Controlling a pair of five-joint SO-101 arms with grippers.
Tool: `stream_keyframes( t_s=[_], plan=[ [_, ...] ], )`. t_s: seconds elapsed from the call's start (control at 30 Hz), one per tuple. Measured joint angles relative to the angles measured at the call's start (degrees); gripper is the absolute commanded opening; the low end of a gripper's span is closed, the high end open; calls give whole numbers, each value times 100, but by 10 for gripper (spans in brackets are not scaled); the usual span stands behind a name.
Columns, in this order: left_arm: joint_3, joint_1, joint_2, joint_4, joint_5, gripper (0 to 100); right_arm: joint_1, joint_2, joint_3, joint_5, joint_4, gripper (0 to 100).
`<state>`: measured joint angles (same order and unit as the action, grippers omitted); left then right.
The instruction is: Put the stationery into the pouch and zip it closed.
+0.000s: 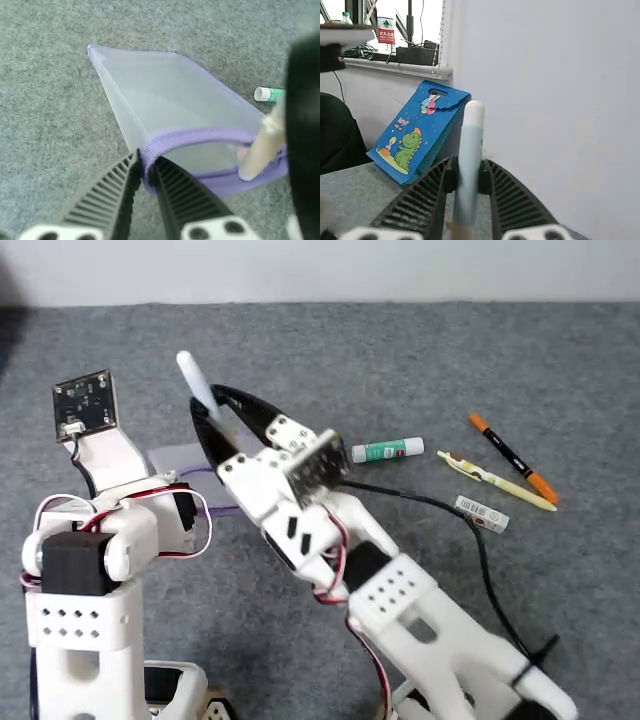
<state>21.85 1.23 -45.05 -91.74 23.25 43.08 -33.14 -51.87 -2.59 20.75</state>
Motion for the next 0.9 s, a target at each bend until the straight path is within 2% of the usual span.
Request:
stream_keyframes(
  t_s=[0.2,0.7,0.9],
  plan=[
    [0,0,9,0,0,11,0,-941,-387,0,-352,7],
    [0,0,18,0,0,11,0,-3719,-448,0,-4132,7],
    [0,0,18,0,0,11,-18,-4387,-536,0,-4897,7]
  ],
)
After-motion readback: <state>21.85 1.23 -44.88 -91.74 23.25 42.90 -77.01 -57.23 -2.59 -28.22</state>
